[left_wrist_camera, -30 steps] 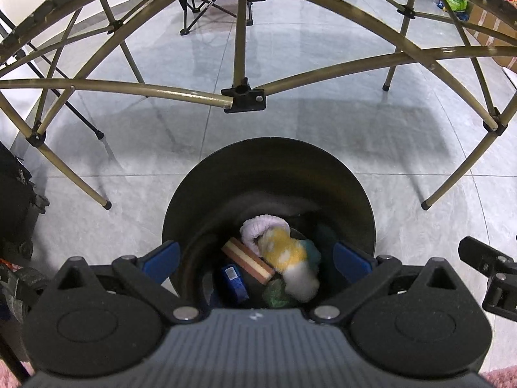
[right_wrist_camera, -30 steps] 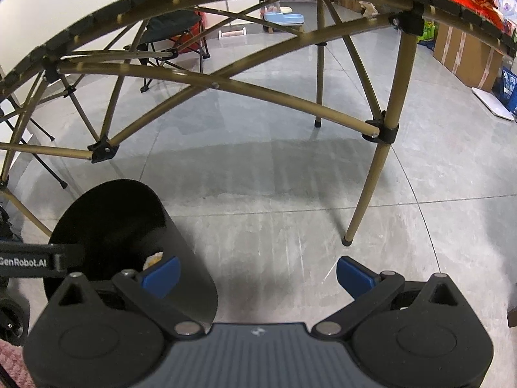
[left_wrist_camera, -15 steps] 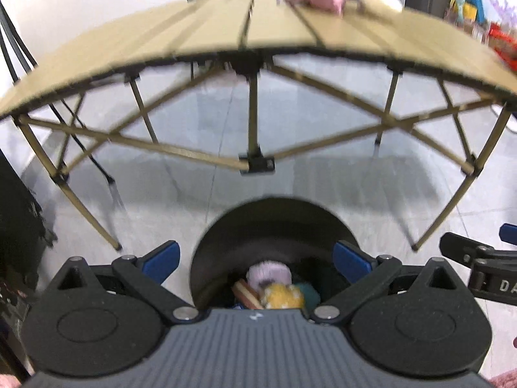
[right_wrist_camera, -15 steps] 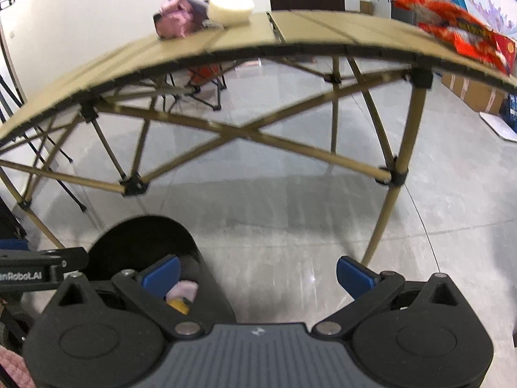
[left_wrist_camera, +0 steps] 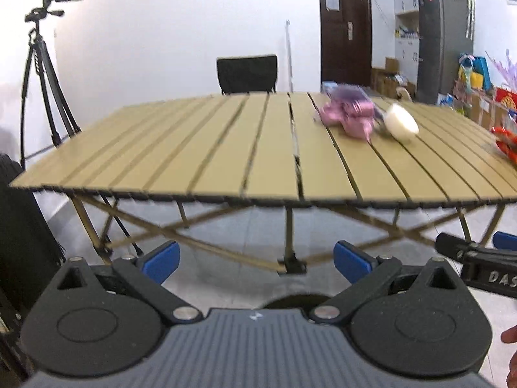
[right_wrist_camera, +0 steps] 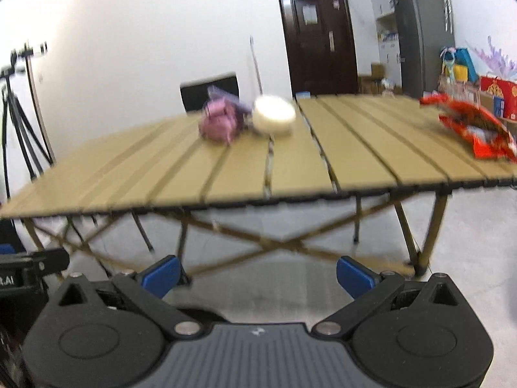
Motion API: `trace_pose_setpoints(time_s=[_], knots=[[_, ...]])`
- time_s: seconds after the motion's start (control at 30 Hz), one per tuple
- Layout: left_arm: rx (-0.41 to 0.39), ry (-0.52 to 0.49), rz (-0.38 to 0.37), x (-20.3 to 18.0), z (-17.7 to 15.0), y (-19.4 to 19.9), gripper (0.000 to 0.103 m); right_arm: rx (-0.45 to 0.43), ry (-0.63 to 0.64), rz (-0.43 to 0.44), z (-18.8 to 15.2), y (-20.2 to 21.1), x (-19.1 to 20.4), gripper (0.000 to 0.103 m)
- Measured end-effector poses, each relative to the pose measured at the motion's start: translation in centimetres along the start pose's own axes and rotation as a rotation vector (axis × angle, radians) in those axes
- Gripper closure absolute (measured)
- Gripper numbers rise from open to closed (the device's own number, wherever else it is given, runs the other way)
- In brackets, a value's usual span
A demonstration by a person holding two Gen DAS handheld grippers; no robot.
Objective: Collect trash
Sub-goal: 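Raise both tools from the bin back toward the table, then grasp the white sponge ball with the right gripper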
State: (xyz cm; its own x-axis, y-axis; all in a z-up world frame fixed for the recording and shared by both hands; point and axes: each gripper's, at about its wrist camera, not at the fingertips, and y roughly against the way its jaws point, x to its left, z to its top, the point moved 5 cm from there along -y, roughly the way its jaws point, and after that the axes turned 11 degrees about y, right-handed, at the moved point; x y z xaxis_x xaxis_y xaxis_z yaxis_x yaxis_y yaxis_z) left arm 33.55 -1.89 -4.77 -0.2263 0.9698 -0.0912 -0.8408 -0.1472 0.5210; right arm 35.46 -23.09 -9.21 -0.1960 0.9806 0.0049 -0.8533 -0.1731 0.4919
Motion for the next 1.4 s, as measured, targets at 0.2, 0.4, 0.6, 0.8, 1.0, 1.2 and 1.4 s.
trace_pose_setpoints(time_s=[0.2, 0.4, 0.6, 0.8, 1.0, 1.2, 1.4], knots=[[-0.045, 0.011, 0.020, 0.1, 2.8, -0.8, 0.000, -0.140, -0.032, -0.021, 4.0, 0.5, -0.2, 0.000], [-0.058, 0.051, 0.009, -0.2, 5.3, -2.4, 0.000, -0.208, -0.091, -0.035, 7.8, -0.8, -2.0, 0.000], [-0.089, 0.071, 0.022, -1.0, 7.7, -4.5, 0.000, -0.211, -0.126, -0.054, 10.6, -4.1, -4.1, 0.000], [-0.101, 0.085, 0.031, -1.4, 9.9, -7.0, 0.000, -0.164, -0.150, -0.060, 12.3, -8.5, -5.7, 0.000], [-0.088, 0.126, 0.041, -1.7, 11.1, -9.4, 0.000, -0.112, -0.119, -0.087, 14.1, -13.0, -6.3, 0.010], [-0.054, 0.189, 0.037, -2.4, 11.4, -11.5, 0.000, -0.033, -0.175, -0.073, 14.5, -16.4, -6.6, 0.011], [-0.031, 0.203, 0.029, -3.3, 11.2, -12.8, 0.000, -0.005, -0.211, -0.072, 14.4, -18.3, -7.0, 0.034]])
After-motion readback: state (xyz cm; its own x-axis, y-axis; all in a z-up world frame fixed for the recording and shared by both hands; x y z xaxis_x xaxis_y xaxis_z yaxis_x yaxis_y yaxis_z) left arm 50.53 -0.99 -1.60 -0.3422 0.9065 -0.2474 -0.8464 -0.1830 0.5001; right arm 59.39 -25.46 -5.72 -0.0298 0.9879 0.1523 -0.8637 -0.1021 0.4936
